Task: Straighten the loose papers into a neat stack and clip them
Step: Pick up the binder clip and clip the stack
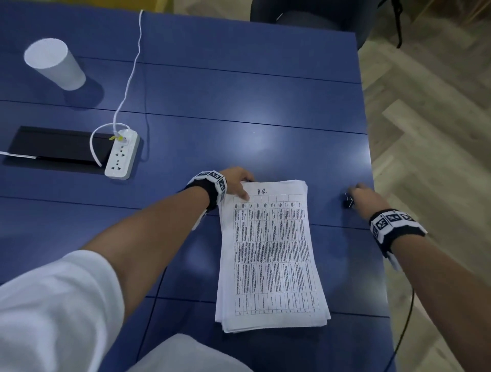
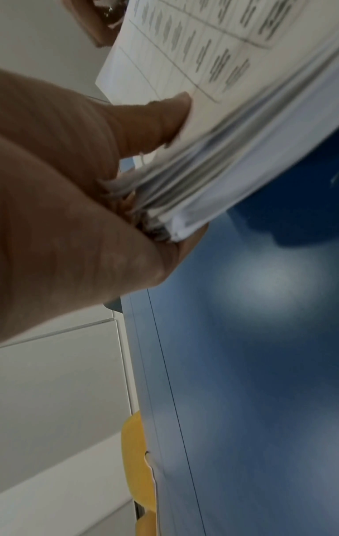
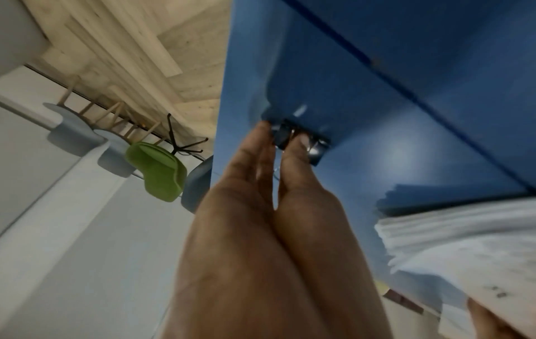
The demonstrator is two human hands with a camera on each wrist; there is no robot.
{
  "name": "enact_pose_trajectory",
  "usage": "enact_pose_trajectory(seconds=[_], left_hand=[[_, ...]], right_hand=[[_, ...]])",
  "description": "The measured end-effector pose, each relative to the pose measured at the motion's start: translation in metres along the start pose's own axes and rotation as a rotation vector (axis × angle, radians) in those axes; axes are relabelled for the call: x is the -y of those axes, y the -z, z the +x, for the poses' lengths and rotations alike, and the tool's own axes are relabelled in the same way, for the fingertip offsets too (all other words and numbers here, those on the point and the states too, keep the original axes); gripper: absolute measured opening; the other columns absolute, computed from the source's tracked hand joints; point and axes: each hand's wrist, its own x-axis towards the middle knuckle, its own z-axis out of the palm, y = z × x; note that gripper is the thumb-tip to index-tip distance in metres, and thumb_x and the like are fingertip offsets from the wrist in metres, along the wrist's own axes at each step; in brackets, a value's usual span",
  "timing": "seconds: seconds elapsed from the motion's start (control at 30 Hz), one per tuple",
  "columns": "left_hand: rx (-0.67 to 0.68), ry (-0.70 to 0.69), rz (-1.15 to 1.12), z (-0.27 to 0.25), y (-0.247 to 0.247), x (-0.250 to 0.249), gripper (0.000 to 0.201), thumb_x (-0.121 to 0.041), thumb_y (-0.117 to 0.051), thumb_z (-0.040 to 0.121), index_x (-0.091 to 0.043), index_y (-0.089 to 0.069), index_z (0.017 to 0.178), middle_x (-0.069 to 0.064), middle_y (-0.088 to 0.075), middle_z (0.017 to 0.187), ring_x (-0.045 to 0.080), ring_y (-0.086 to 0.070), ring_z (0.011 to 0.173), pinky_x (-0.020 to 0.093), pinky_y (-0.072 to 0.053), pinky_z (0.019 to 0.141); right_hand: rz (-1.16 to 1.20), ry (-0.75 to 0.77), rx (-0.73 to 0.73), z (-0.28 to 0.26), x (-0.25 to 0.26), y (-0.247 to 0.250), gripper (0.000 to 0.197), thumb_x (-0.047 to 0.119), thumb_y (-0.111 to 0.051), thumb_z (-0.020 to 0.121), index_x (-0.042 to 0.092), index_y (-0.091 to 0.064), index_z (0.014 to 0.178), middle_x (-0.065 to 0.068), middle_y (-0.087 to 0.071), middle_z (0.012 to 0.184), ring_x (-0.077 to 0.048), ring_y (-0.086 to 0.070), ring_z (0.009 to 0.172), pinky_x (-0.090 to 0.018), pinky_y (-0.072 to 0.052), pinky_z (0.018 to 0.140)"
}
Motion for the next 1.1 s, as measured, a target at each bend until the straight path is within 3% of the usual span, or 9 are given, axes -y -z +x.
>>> enact_pose_trajectory(seconds=[0.17, 0.3, 0.4, 0.43, 0.53, 0.67, 0.73, 0.87, 1.1], left_hand=[[-0.008, 0.006, 0.009, 0.005, -0.001, -0.005, 0.038, -0.010, -0.077, 0.073, -0.012, -0.065, 0.110, 0.001, -0.066, 0.105, 0.020, -0.059, 0.095, 0.030, -0.046, 0.088], [-0.014, 0.013, 0.020, 0.006, 0.000, -0.009, 0.043, -0.010, -0.077, 0.073, -0.012, -0.064, 0.114, 0.000, -0.061, 0.105, 0.020, -0.057, 0.098, 0.027, -0.042, 0.086], [-0.028, -0.004, 0.041, 0.005, 0.002, -0.014, 0.045, -0.010, -0.077, 0.074, -0.011, -0.063, 0.117, 0.003, -0.060, 0.111, 0.019, -0.054, 0.101, 0.029, -0.042, 0.090], [-0.032, -0.009, 0.052, 0.004, 0.002, -0.015, 0.045, -0.011, -0.077, 0.074, -0.011, -0.063, 0.117, 0.004, -0.061, 0.112, 0.020, -0.055, 0.102, 0.030, -0.042, 0.091], [-0.045, -0.033, 0.053, -0.001, 0.005, -0.019, 0.041, -0.011, -0.079, 0.072, -0.009, -0.067, 0.111, 0.008, -0.068, 0.107, 0.021, -0.059, 0.093, 0.031, -0.047, 0.086], [-0.056, -0.063, 0.052, -0.010, 0.010, -0.025, 0.037, -0.011, -0.081, 0.069, -0.004, -0.070, 0.103, 0.010, -0.072, 0.096, 0.018, -0.060, 0.079, 0.024, -0.046, 0.071], [-0.065, -0.055, 0.034, -0.013, 0.011, -0.026, 0.034, -0.011, -0.083, 0.067, -0.004, -0.072, 0.099, 0.008, -0.072, 0.089, 0.018, -0.061, 0.075, 0.023, -0.045, 0.068], [-0.076, -0.058, 0.016, -0.018, 0.011, -0.029, 0.032, -0.011, -0.085, 0.065, -0.005, -0.072, 0.094, 0.003, -0.069, 0.079, 0.017, -0.061, 0.069, 0.024, -0.047, 0.065], [-0.102, -0.068, 0.012, -0.023, 0.010, -0.032, 0.034, -0.012, -0.084, 0.067, -0.007, -0.071, 0.099, 0.000, -0.066, 0.078, 0.004, -0.055, 0.054, 0.013, -0.039, 0.050]], right_hand=[[0.025, 0.047, 0.056, 0.003, 0.010, 0.005, 0.023, 0.000, -0.055, 0.089, 0.000, -0.060, 0.111, -0.021, -0.059, 0.116, -0.039, -0.060, 0.102, -0.039, -0.050, 0.082], [0.193, 0.098, -0.119, 0.001, 0.027, 0.030, 0.013, 0.007, -0.070, 0.081, 0.007, -0.065, 0.093, -0.013, -0.056, 0.117, -0.037, -0.061, 0.097, -0.038, -0.049, 0.077], [0.406, 0.124, -0.209, 0.000, 0.053, 0.058, 0.022, 0.005, -0.076, 0.076, 0.009, -0.055, 0.076, -0.012, -0.061, 0.089, -0.029, -0.057, 0.077, -0.031, -0.043, 0.066], [0.475, 0.154, -0.218, -0.001, 0.065, 0.069, 0.024, 0.003, -0.078, 0.074, 0.010, -0.055, 0.080, -0.010, -0.060, 0.082, -0.028, -0.055, 0.074, -0.028, -0.039, 0.064], [0.602, 0.246, -0.155, -0.008, 0.103, 0.101, 0.047, 0.006, -0.083, 0.069, 0.012, -0.061, 0.110, -0.006, -0.063, 0.087, -0.025, -0.059, 0.082, -0.027, -0.043, 0.073], [0.363, 0.347, -0.076, -0.008, 0.134, 0.124, 0.028, 0.013, -0.081, 0.073, 0.007, -0.063, 0.095, -0.005, -0.062, 0.086, -0.027, -0.060, 0.085, -0.027, -0.040, 0.065], [0.226, 0.364, -0.027, -0.006, 0.147, 0.129, 0.033, 0.017, -0.079, 0.076, 0.009, -0.061, 0.102, -0.009, -0.063, 0.095, -0.028, -0.060, 0.088, -0.027, -0.039, 0.066], [-0.010, 0.372, 0.072, -0.007, 0.166, 0.137, 0.047, 0.024, -0.076, 0.081, 0.007, -0.057, 0.120, -0.015, -0.058, 0.115, -0.033, -0.059, 0.101, -0.037, -0.050, 0.078], [-0.086, 0.437, 0.058, -0.014, 0.177, 0.143, 0.039, 0.026, -0.073, 0.084, 0.002, -0.056, 0.111, -0.017, -0.061, 0.102, -0.032, -0.060, 0.095, -0.032, -0.043, 0.067]])
